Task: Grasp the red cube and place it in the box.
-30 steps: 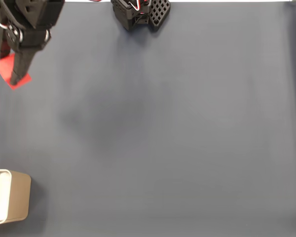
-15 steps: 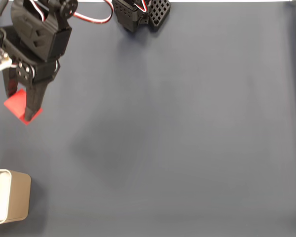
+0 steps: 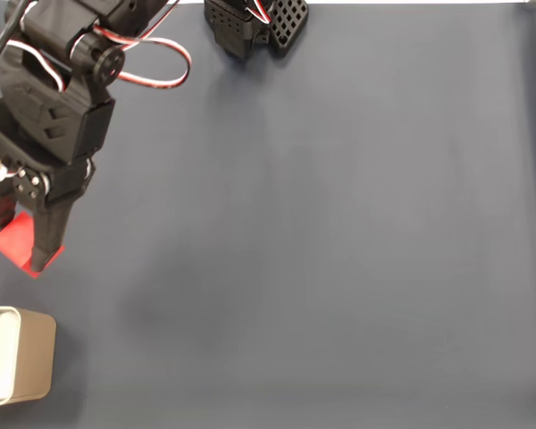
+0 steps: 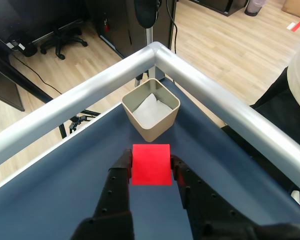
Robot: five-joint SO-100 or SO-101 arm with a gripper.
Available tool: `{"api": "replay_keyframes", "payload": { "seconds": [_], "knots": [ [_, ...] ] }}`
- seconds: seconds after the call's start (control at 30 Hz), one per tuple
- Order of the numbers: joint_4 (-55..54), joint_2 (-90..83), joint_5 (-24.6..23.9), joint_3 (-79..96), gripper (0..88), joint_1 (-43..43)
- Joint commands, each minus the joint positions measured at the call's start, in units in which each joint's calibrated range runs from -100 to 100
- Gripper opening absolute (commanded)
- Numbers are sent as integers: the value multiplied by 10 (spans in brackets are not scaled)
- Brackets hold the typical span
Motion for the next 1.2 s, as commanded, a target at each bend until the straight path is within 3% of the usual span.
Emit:
{"api": "replay_keyframes", "payload": {
  "seconds": [0.0,1.17],
  "knots": [
    [-12,18,2,-74,0,-8],
    [-14,303,-24,-452,0,-9]
  ]
}}
